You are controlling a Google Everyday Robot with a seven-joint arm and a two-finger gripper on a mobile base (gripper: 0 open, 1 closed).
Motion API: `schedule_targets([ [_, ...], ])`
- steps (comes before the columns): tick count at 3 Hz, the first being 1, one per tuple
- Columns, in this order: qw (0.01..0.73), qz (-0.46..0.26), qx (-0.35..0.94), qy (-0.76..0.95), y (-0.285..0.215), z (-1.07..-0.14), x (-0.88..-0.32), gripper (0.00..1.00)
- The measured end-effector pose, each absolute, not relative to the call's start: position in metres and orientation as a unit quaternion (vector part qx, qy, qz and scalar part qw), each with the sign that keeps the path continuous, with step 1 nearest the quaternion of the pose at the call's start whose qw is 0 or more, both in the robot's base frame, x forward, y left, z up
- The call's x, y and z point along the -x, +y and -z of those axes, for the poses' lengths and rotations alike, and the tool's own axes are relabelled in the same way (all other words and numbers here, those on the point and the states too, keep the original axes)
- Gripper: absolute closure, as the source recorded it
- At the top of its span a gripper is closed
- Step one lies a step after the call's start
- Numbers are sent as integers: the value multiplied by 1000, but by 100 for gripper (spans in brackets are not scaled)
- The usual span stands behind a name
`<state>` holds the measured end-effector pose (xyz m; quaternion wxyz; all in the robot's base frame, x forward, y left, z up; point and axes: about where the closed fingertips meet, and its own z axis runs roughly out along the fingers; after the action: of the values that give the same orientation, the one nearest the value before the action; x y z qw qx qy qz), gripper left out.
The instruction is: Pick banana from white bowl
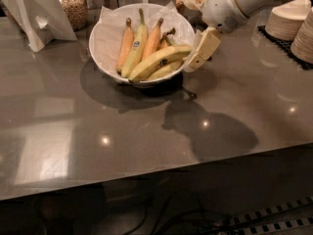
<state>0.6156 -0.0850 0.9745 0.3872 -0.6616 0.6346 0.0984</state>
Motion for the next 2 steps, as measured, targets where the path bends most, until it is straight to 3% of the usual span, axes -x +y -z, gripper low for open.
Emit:
schedule_targets([
  [2, 367, -101, 681, 625, -69, -953, -639, 42],
])
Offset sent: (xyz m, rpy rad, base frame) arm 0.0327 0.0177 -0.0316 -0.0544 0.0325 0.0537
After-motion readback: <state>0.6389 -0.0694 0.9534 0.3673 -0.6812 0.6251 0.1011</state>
